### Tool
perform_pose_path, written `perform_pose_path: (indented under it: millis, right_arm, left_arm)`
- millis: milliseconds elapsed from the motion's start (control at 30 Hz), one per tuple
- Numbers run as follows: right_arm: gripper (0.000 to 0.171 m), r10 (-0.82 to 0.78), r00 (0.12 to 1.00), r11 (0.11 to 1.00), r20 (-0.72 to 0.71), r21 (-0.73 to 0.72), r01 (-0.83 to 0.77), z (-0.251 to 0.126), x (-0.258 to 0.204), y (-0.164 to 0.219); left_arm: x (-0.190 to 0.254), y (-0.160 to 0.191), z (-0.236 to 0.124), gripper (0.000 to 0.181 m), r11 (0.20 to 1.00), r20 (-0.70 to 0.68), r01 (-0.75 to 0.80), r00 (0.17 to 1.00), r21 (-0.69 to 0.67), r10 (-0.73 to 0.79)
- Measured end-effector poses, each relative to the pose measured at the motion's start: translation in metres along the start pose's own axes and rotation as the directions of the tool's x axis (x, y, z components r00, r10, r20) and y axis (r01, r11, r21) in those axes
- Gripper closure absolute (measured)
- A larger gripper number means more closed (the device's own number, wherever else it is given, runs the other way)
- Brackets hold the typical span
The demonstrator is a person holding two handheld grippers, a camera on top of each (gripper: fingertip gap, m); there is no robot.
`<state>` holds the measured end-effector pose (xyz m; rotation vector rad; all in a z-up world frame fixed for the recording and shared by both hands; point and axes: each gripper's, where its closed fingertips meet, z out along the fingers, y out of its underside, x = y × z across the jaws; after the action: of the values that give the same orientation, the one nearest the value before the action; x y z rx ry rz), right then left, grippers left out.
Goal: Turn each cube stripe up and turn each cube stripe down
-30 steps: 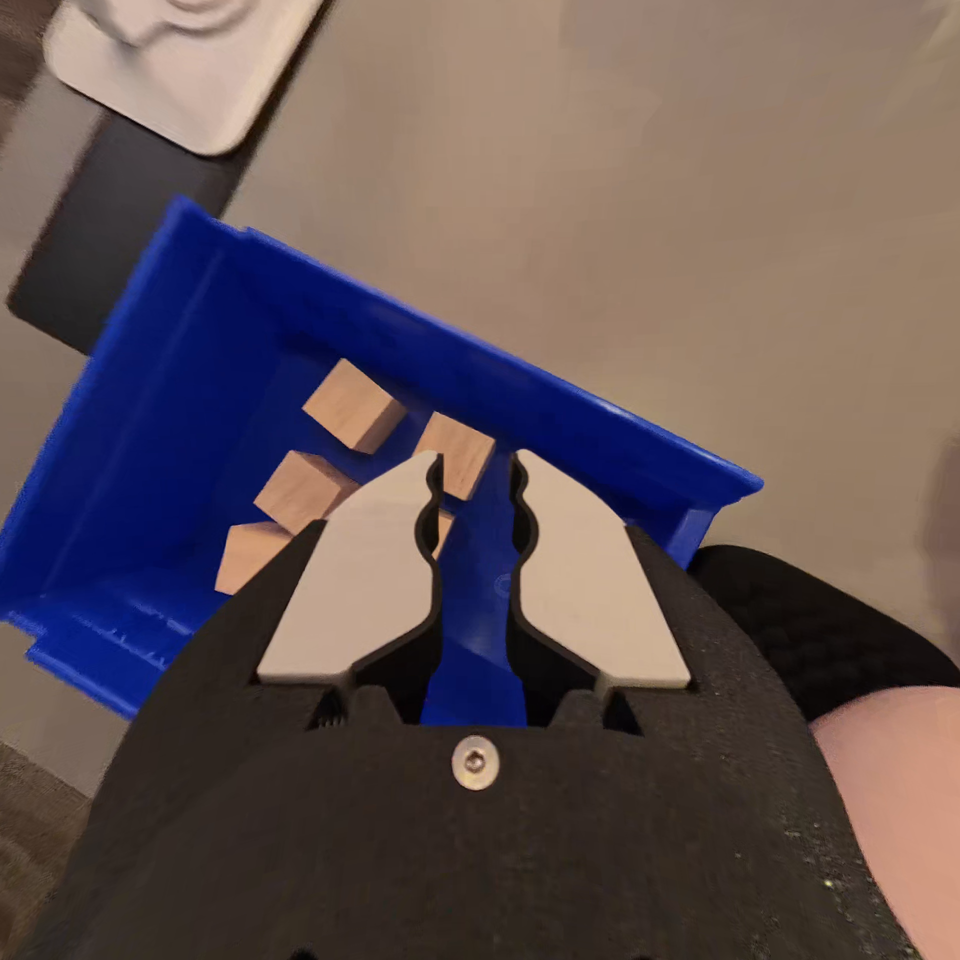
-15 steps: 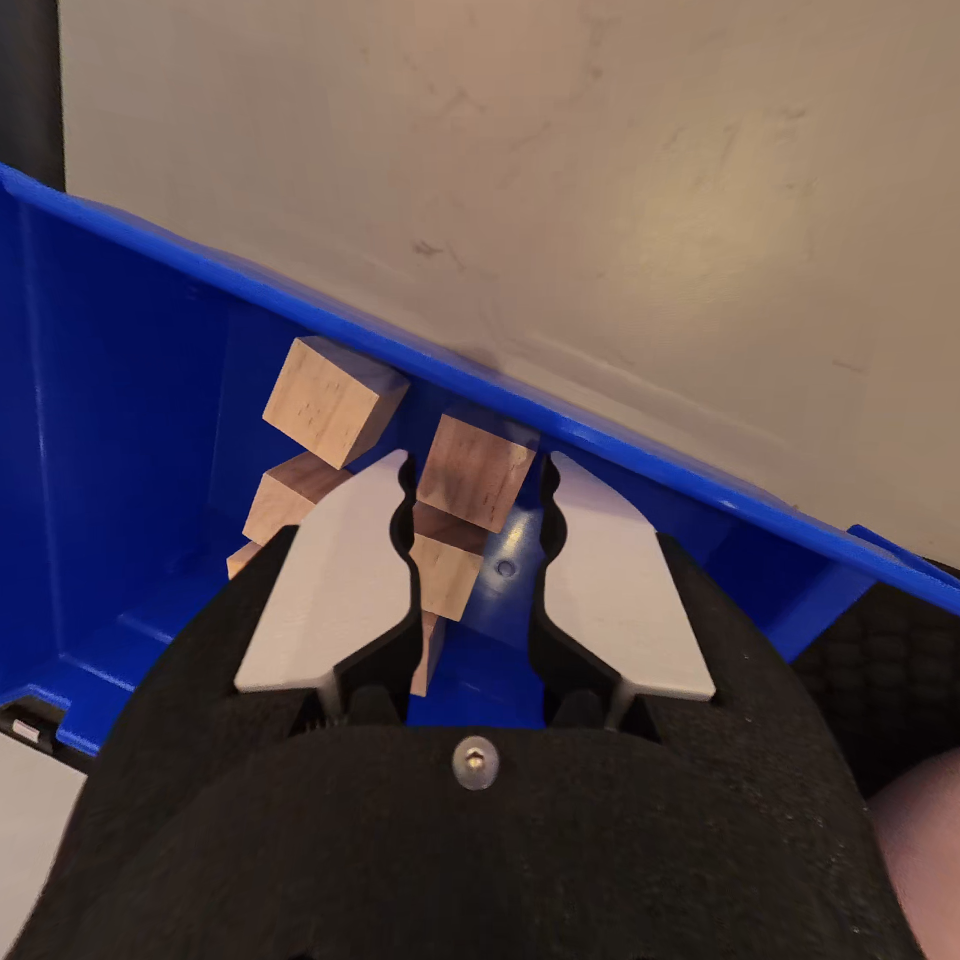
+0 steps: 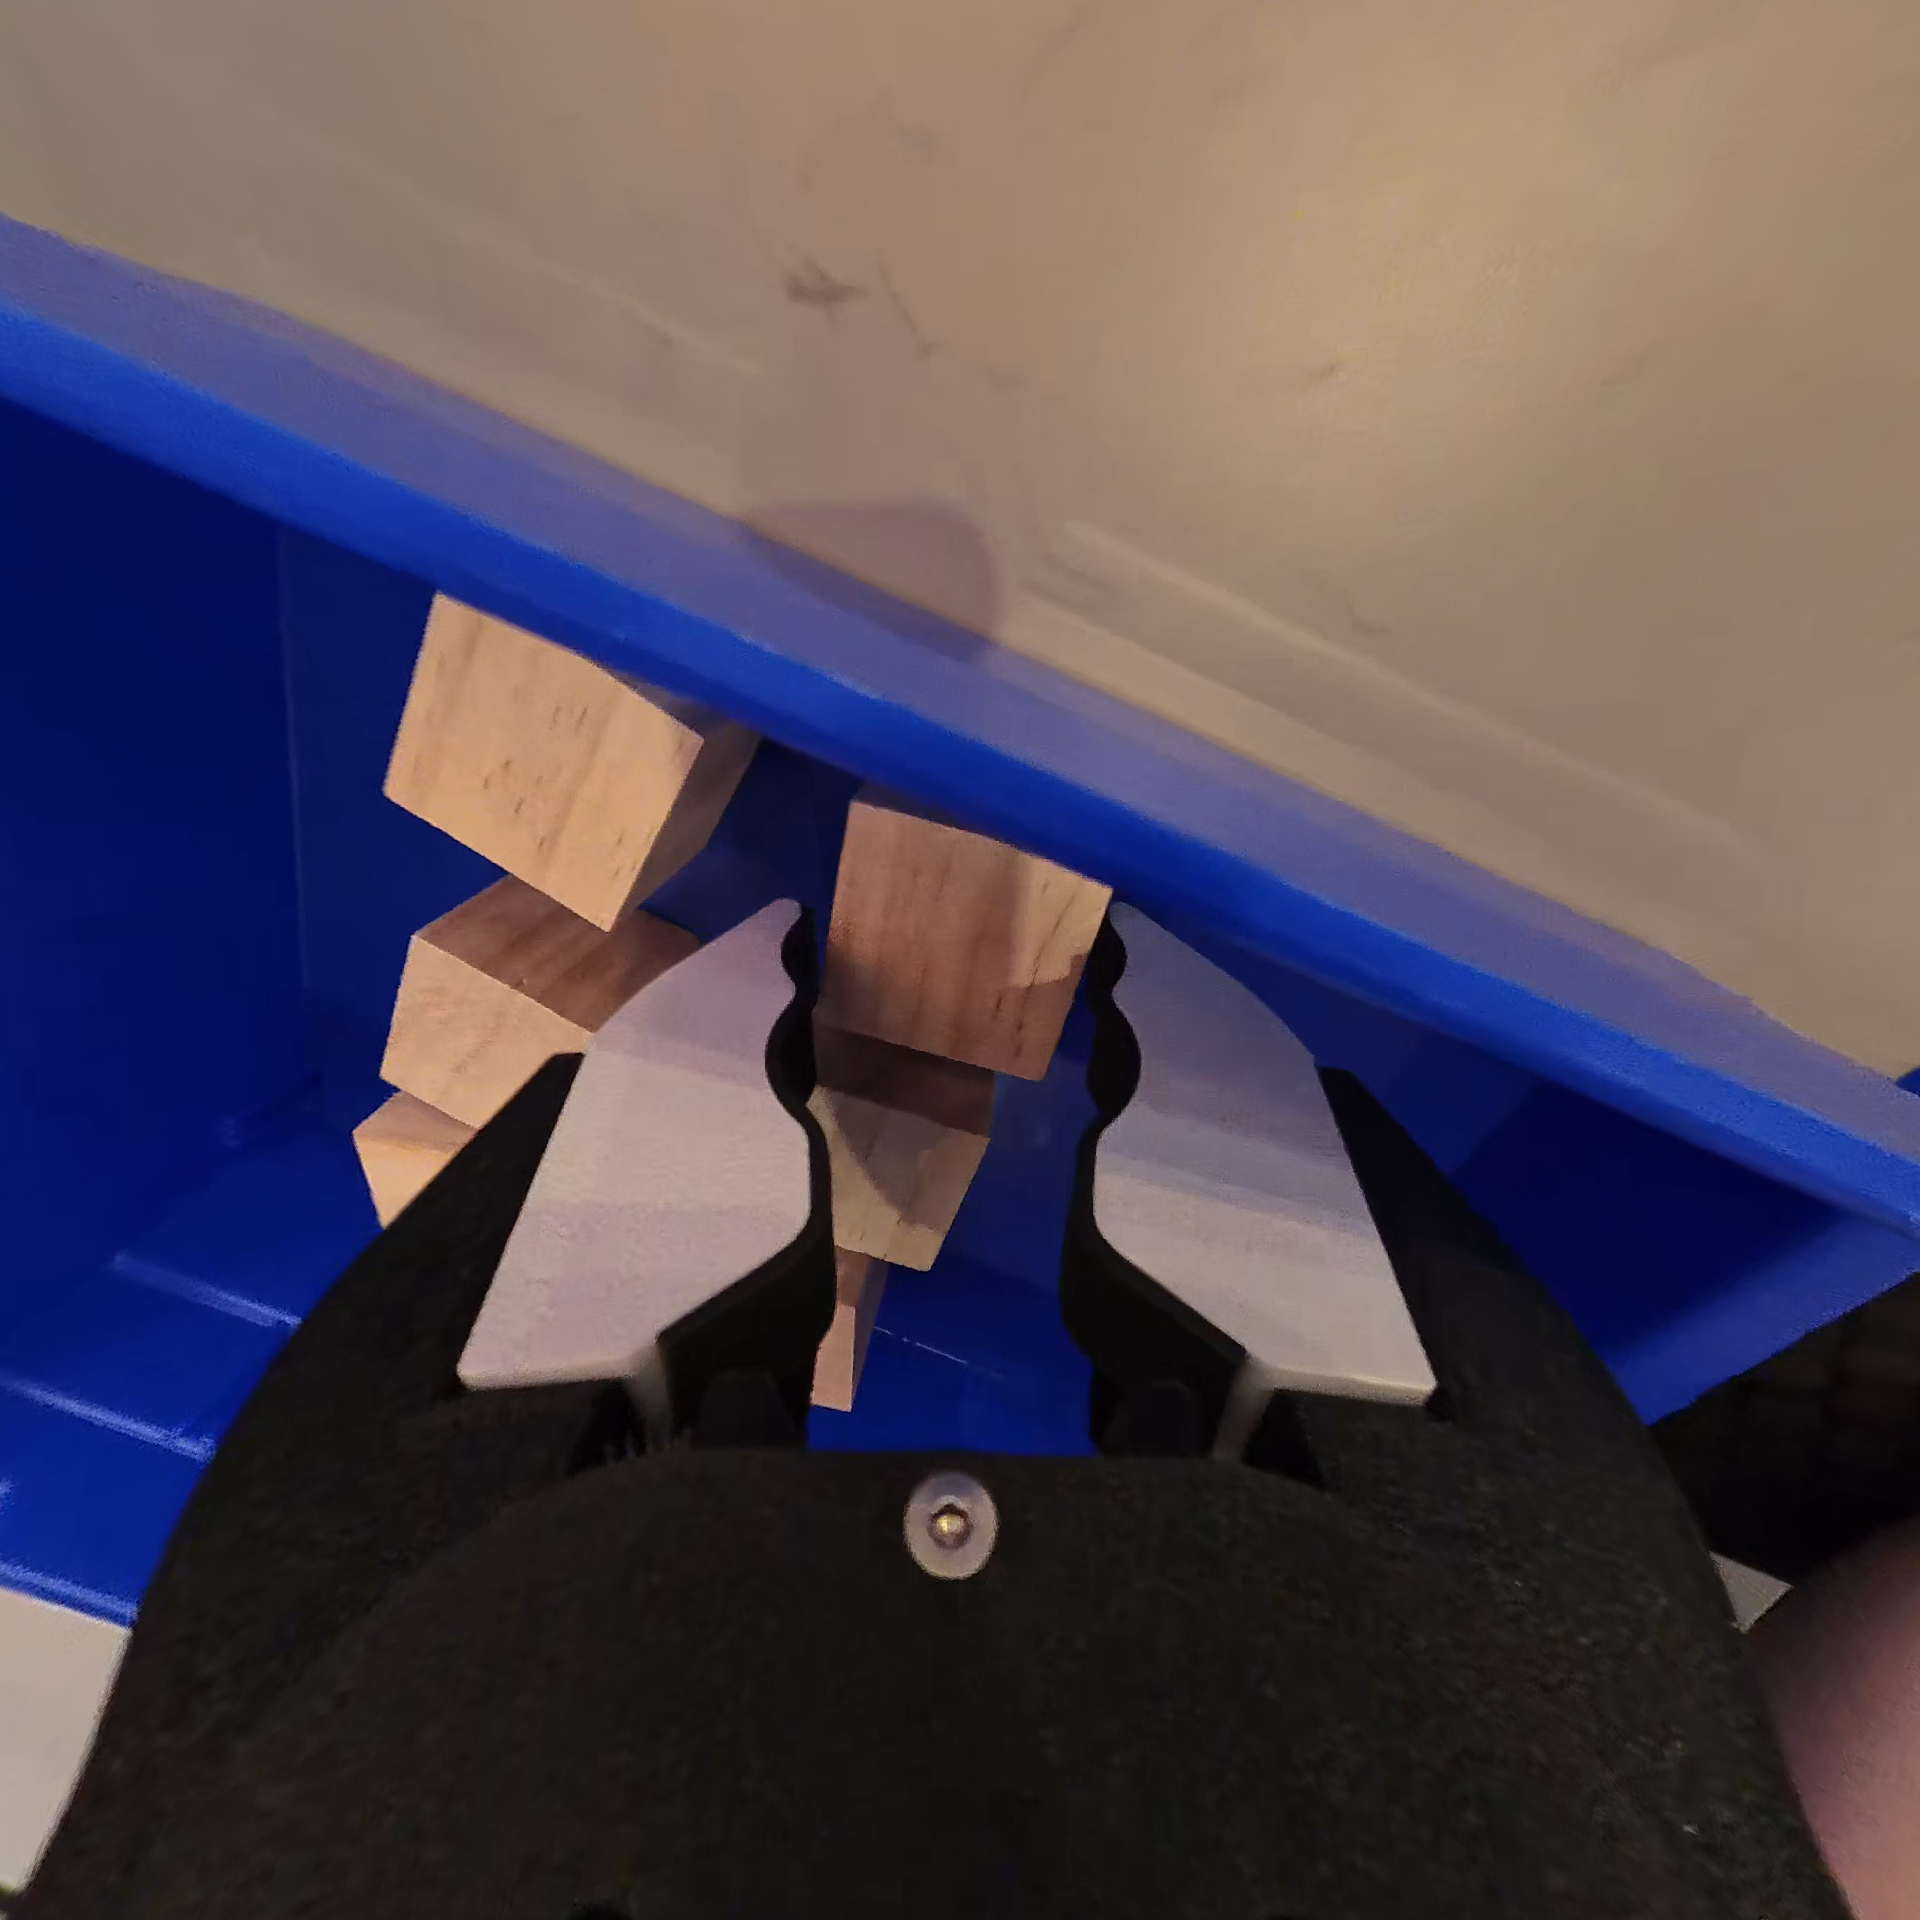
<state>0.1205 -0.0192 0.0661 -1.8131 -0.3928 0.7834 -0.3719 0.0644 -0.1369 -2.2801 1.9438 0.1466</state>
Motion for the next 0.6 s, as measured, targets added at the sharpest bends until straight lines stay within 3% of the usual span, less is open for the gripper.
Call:
perform_pose_path:
  millis: [400,600]
  right_arm:
    - [0.142,0.012,1.0,0.999,0.004,-0.034,-0.012,0.007,0.002,0.007]
    - [0.141,0.021,1.0,0.998,0.005,-0.052,-0.021,0.011,0.003,0.011]
  left_arm:
    - [0.006,0.012,-0.001,0.134,0.994,-0.036,0.023,0.999,-0.11,-0.027]
    - [-0.002,0.009,-0.025,0.134,0.998,0.023,0.059,0.998,-0.017,-0.058]
